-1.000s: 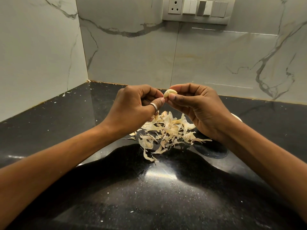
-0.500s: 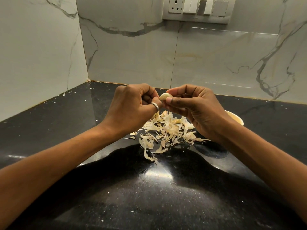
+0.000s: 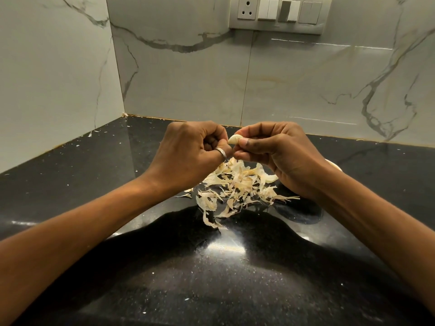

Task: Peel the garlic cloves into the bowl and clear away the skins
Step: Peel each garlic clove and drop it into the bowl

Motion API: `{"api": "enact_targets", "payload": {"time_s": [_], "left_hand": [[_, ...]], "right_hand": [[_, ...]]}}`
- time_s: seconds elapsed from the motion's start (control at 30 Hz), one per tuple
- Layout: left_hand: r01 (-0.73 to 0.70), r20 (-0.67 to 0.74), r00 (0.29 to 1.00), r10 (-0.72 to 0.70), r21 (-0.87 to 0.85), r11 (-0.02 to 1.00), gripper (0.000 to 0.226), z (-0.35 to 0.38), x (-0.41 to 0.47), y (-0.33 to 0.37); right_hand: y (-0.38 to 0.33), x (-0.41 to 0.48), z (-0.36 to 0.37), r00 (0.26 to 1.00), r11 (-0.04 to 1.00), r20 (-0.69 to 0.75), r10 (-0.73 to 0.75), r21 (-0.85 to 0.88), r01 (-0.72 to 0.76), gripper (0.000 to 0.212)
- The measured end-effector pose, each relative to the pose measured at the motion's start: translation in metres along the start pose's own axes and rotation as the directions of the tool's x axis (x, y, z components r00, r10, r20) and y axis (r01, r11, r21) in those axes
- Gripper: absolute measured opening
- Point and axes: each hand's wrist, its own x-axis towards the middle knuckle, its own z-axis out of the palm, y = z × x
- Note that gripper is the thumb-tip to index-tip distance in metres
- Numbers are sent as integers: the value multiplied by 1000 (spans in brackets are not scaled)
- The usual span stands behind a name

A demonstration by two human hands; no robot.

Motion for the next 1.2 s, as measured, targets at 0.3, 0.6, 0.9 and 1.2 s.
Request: {"api": "enact_targets", "payload": {"time_s": [0.3,0.6,0.9,1.2], "left_hand": [[79,-45,996,-81,-46,996,9,0,0,-11],[141,73,989,-129,-201,969,22,3,-1,-10],[220,104,975,-196,-348,911,31,1,1,-10],[170,32,985,-168,-314,934,25,-1,3,-9]], "right_hand": [[-1,1,-2,999,999,-31,-40,-15,39,16],[5,3,-3,986,966,-7,-165,-201,160,26],[6,4,-3,998,998,-4,-65,7,65,29],[4,5,-1,1000,989,27,6,151,-10,24]]}}
